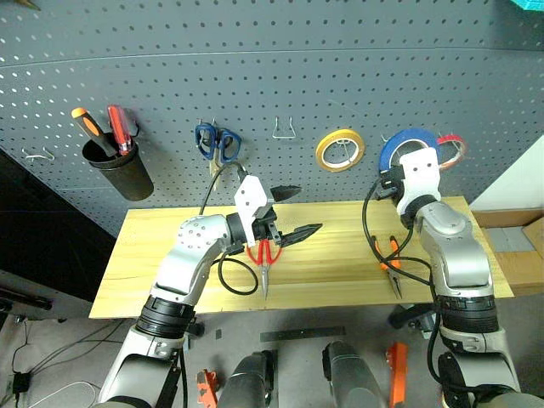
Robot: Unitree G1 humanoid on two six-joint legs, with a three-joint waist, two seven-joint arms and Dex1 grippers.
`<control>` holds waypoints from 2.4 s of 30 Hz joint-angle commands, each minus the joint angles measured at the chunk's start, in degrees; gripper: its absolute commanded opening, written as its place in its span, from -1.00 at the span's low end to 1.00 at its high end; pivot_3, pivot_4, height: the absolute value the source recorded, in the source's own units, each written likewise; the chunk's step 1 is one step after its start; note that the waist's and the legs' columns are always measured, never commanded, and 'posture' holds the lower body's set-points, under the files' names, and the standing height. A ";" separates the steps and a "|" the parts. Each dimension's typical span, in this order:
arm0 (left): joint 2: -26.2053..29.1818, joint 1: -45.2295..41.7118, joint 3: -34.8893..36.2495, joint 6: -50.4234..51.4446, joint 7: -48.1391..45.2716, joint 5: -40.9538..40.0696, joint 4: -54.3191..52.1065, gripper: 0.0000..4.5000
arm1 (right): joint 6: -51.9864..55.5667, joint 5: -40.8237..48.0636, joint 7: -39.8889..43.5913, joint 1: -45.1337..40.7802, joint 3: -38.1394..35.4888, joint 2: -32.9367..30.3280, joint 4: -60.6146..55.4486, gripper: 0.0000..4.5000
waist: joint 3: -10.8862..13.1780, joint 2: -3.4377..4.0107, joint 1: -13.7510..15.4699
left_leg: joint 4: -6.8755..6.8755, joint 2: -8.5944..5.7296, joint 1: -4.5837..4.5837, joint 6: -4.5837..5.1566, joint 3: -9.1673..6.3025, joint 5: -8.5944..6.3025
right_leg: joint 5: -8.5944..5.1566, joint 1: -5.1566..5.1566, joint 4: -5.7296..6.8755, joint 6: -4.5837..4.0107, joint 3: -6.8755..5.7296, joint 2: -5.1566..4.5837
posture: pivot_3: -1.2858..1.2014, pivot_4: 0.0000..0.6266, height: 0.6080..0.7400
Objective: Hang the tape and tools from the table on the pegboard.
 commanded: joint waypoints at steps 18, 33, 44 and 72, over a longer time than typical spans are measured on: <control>6.20 -0.97 -2.86 -11.33 -8.09 6.87 7.08 1.00 | 30.72 0.28 -12.42 10.43 -3.31 8.87 -2.01 0.97 | -0.47 0.09 -1.39 | 0.13 0.63 0.13 -0.24 0.27 0.22 | 0.31 -0.03 0.00 -0.07 0.13 0.60 | -0.20 -0.41 1.00; 6.04 0.63 -2.75 -10.47 -7.53 7.09 5.32 1.00 | 16.03 0.05 -10.84 -1.84 -0.33 5.76 29.28 0.97 | -0.49 0.10 -2.48 | 0.09 0.95 0.17 -0.28 0.50 0.24 | 0.56 -0.06 -0.02 -0.43 0.28 0.91 | -0.15 -0.42 1.00; 5.97 0.88 -2.70 -10.60 -6.45 7.26 5.41 1.00 | 9.70 -0.57 -8.86 -9.13 1.04 2.75 47.41 0.97 | -0.50 0.09 -2.48 | 0.09 0.93 0.23 -0.28 0.59 0.24 | 0.58 -0.03 -0.02 -0.42 0.38 0.91 | -0.15 -0.46 1.00; 9.36 15.36 15.54 -2.89 5.66 -0.71 -2.36 1.00 | 20.13 3.25 -8.52 4.79 15.02 10.75 -10.51 -0.19 | -1.11 -0.21 -2.64 | -0.18 1.01 0.41 -0.42 0.64 0.13 | 0.47 -0.22 0.06 -0.26 0.68 0.99 | -0.11 -0.46 1.00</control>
